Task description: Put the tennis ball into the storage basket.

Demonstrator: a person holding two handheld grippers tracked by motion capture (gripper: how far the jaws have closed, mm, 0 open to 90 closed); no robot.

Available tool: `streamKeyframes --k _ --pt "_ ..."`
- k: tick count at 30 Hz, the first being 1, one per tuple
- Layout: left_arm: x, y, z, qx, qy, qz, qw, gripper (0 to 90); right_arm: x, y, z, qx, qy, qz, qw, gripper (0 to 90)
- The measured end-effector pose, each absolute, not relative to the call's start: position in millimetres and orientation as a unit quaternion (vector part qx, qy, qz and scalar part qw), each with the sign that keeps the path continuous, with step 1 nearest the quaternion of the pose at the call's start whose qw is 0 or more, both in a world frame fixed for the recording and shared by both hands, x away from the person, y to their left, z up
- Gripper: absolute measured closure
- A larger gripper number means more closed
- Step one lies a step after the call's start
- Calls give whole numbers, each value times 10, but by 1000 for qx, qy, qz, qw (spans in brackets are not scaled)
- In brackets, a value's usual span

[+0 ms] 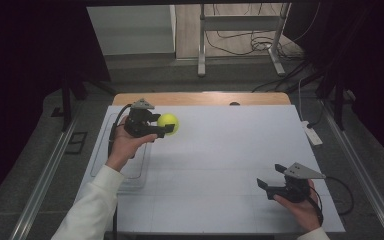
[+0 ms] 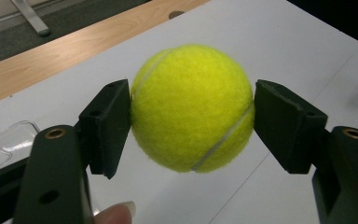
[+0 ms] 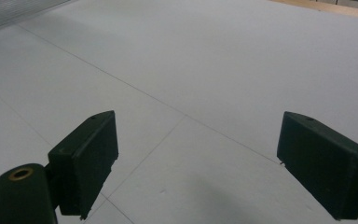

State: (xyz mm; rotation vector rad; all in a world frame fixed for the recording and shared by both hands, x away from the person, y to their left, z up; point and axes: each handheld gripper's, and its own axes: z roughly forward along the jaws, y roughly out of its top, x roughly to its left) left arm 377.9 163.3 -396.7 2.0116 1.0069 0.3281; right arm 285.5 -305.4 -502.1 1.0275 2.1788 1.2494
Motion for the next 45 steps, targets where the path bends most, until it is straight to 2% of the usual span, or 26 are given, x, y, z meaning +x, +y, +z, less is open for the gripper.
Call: streamKeyframes --k 45 --pt "3741 2131 -3983 768 456 155 423 308 2867 -3056 -5033 374 784 447 212 126"
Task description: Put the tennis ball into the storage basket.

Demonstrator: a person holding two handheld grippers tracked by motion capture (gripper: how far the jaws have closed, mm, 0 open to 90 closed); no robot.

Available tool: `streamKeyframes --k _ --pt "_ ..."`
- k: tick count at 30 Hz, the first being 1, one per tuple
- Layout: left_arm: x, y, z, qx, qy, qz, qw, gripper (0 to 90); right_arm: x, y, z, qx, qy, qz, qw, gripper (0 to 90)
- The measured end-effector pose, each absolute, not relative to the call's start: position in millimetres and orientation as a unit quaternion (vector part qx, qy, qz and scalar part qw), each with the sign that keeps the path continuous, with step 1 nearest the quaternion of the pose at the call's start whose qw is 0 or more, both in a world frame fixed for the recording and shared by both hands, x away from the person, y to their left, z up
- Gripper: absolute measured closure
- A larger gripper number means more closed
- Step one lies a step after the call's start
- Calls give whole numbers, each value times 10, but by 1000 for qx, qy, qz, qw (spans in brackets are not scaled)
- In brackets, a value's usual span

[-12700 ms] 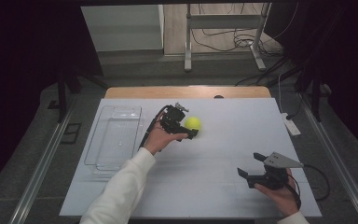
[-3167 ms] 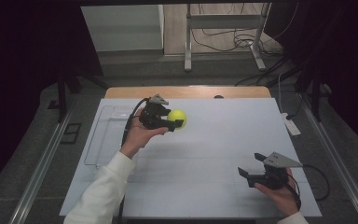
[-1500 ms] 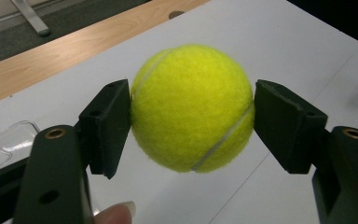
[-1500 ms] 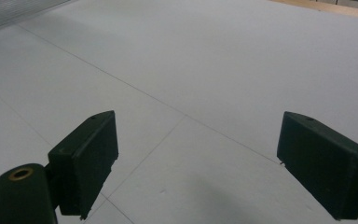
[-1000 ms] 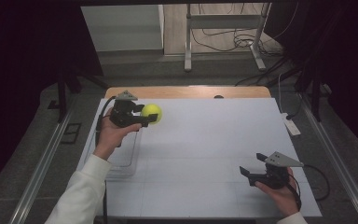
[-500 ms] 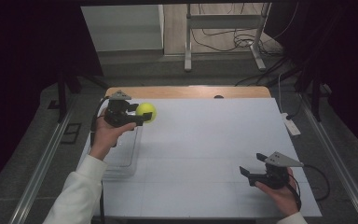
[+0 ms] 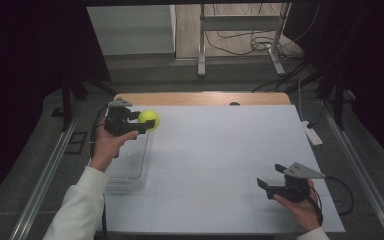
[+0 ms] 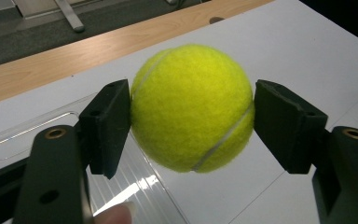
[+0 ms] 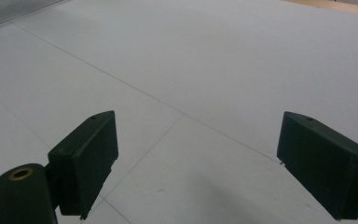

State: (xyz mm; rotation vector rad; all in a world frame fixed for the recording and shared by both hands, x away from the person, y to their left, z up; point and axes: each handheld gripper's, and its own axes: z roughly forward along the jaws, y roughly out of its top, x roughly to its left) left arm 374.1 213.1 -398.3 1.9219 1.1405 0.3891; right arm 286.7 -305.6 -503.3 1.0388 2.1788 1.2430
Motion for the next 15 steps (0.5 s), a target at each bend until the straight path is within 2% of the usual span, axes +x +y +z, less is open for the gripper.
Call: streamKeyframes --k 15 --pt "3744 2213 -3958 761 465 164 421 307 2863 -3055 -5026 370 785 449 212 126"
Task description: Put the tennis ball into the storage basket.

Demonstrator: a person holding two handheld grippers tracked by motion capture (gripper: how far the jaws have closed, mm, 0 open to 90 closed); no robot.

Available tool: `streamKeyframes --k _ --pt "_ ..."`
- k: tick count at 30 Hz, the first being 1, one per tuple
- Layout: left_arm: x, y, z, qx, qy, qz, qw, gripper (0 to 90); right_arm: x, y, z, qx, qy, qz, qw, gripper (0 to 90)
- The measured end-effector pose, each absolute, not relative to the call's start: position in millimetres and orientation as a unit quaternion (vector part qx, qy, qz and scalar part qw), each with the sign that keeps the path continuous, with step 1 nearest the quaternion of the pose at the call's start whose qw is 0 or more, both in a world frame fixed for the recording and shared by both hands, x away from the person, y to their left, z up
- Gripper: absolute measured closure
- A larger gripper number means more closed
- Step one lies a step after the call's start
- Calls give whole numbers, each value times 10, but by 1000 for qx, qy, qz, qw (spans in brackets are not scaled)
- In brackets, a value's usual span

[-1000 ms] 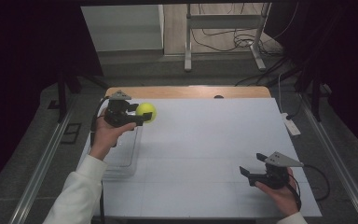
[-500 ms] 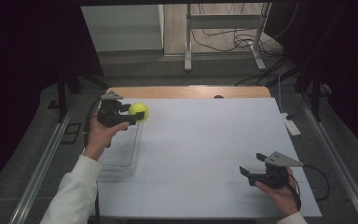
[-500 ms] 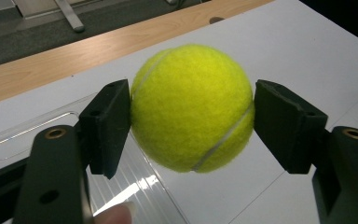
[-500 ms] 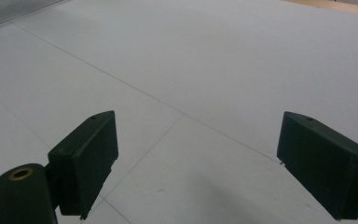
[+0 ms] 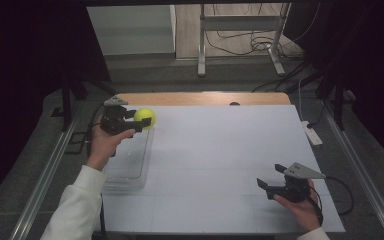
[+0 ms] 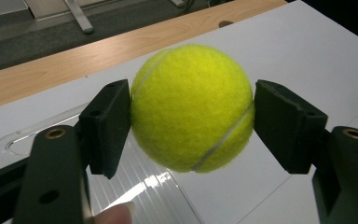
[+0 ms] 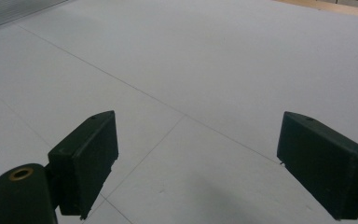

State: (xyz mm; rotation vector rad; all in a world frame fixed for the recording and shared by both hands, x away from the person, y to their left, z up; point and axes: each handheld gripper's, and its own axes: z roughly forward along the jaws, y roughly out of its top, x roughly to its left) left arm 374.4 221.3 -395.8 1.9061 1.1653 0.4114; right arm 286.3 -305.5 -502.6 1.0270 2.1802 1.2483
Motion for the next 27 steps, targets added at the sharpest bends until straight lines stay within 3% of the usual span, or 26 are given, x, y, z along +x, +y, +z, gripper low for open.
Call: streamKeyframes --k 27 --pt "3771 2473 -4000 745 493 178 413 307 2869 -3057 -5029 371 785 448 213 127"
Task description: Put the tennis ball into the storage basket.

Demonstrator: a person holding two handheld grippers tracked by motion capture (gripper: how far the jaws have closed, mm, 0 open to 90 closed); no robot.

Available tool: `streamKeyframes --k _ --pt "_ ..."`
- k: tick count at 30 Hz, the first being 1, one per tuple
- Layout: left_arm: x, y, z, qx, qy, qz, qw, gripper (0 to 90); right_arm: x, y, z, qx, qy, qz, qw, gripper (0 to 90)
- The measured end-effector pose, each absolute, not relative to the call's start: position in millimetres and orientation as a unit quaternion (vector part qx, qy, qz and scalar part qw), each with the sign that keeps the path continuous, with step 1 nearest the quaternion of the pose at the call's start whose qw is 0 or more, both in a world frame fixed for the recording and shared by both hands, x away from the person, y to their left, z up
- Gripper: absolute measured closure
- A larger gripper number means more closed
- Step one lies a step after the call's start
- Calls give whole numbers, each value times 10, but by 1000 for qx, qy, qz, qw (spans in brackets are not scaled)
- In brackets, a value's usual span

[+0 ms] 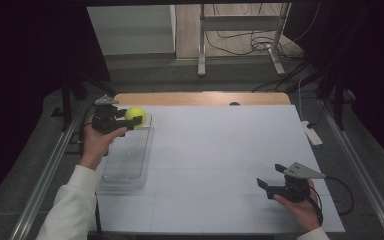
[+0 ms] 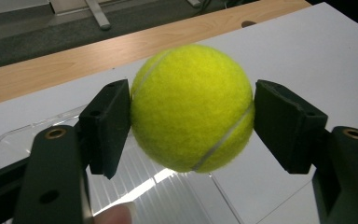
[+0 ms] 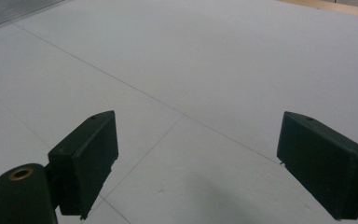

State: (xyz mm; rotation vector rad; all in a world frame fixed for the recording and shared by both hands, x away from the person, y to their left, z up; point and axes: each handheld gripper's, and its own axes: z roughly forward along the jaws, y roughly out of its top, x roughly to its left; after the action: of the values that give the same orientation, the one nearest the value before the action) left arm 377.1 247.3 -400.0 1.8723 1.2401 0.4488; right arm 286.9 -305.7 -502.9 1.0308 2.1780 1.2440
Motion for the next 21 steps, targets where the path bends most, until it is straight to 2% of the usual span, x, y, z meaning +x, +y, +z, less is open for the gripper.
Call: streamKeyframes --k 21 --pt "3771 2699 -4026 731 518 190 402 307 2871 -3049 -5032 372 785 446 214 127"
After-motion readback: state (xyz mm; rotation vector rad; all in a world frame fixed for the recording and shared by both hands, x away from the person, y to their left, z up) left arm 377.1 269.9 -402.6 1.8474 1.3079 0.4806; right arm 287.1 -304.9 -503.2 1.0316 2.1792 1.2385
